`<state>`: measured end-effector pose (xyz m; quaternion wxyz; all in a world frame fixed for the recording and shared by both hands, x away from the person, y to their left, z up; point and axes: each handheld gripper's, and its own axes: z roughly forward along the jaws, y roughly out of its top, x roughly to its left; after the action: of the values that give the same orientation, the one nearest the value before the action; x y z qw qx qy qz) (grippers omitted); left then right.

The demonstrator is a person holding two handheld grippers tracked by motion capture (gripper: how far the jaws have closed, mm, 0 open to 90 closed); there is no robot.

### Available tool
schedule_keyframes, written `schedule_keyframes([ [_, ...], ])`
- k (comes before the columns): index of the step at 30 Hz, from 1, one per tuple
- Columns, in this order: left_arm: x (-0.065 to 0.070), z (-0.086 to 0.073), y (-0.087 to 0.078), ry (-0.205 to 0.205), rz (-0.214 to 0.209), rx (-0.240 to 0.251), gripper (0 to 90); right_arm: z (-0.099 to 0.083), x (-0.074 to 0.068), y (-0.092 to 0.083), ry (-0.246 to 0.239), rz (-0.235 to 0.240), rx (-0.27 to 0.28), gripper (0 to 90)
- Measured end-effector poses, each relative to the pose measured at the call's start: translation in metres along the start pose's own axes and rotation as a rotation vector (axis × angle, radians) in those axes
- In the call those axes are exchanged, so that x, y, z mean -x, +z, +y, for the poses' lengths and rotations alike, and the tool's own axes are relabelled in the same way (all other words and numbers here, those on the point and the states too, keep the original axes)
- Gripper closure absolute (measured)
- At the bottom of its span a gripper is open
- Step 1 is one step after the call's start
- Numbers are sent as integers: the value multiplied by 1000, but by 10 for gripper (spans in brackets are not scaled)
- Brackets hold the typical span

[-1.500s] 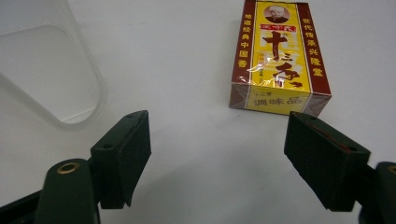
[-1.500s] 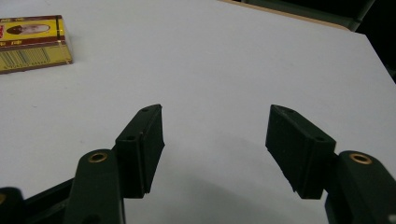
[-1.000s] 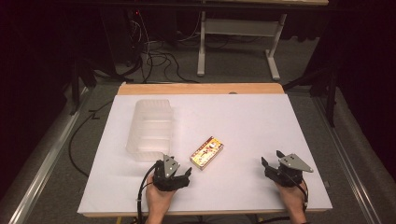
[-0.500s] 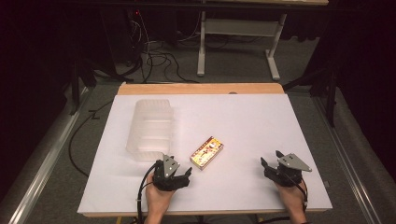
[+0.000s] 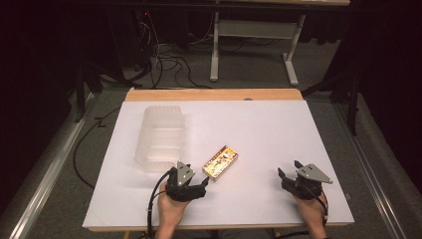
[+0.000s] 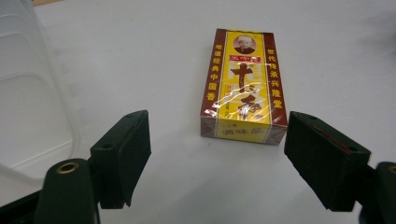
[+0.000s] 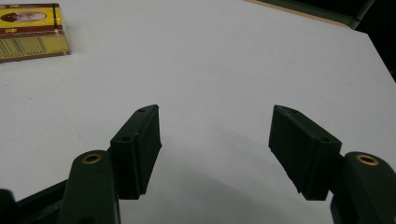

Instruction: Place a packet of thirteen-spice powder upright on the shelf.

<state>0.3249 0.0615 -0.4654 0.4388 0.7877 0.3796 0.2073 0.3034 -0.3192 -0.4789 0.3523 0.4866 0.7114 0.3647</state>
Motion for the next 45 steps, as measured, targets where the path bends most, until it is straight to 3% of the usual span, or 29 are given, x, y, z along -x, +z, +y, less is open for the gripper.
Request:
schedule_keyframes([
  [10, 4, 15, 3, 7, -18, 14, 242, 0, -1, 0, -9, -1, -5, 343],
  [17, 5, 29, 8, 6, -28, -8, 242, 0, -1, 0, -10, -5, -5, 343],
  [27, 12, 53, 23, 69, -51, -61, 225, 0, -1, 0, -7, -5, -6, 341],
  [45, 19, 82, 63, 107, -75, -156, 188, 0, -1, 0, -8, 0, -8, 339],
])
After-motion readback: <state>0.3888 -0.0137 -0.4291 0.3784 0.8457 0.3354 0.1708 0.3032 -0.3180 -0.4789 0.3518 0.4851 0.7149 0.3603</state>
